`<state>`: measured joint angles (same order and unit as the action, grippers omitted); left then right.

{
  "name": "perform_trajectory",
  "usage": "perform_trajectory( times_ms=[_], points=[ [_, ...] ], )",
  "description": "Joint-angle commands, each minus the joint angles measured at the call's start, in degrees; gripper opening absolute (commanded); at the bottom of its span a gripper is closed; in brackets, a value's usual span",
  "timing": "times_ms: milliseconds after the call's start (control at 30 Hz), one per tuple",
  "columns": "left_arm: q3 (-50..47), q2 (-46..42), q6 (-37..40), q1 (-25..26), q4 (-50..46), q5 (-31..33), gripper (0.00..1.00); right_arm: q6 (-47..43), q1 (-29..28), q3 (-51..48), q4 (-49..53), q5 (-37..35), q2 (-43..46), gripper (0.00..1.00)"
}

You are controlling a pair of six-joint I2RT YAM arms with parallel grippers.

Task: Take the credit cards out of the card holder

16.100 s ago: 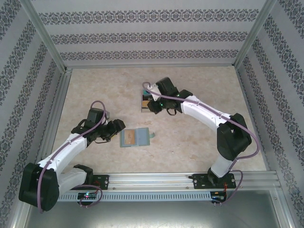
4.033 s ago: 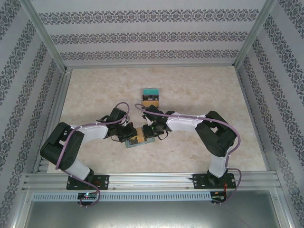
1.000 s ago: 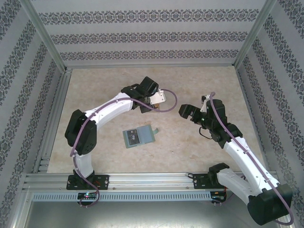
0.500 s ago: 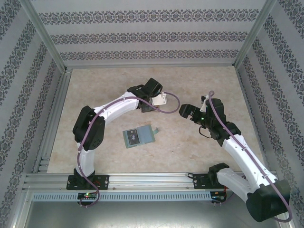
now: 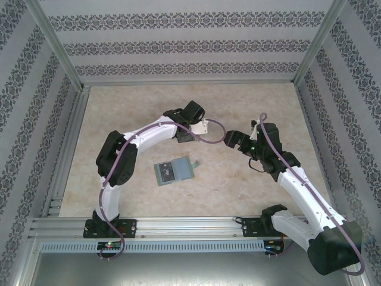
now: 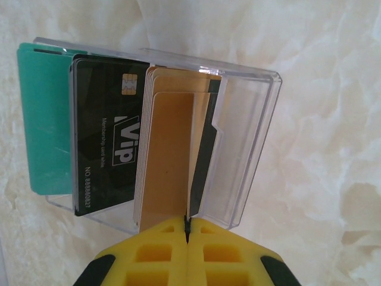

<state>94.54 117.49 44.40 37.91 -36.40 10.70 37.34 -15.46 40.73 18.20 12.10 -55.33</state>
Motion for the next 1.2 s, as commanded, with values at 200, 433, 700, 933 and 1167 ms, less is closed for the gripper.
perform_trajectory(
  times_ms=[200, 433, 700, 933, 1167],
  points=[
    [5.6, 5.4, -2.4, 0.7, 2.4, 7.3, 0.08, 0.5, 0.7, -0.7, -1.6, 1.3, -0.4, 0.98],
    [7.7, 6.6, -4.3, 0.6, 3.3, 10.0, 0.19, 0.7, 0.7, -0.7, -1.6, 1.7, -0.2, 0.98],
    [8.6, 2.8, -9.5, 0.6, 0.0, 5.6, 0.33, 0.6, 0.6, -0.6, -3.2, 4.6, -2.2, 0.98],
    [6.2, -5.6, -24.1, -1.5, -1.4, 1.9, 0.54, -1.6, -2.6, 2.4, -3.3, 5.2, -6.7, 0.98],
    [-9.5, -22.2, -43.5, -4.9, 2.0, -0.6, 0.74, -5.1, -10.0, 7.1, -3.0, 3.8, -14.3, 0.98]
  ],
)
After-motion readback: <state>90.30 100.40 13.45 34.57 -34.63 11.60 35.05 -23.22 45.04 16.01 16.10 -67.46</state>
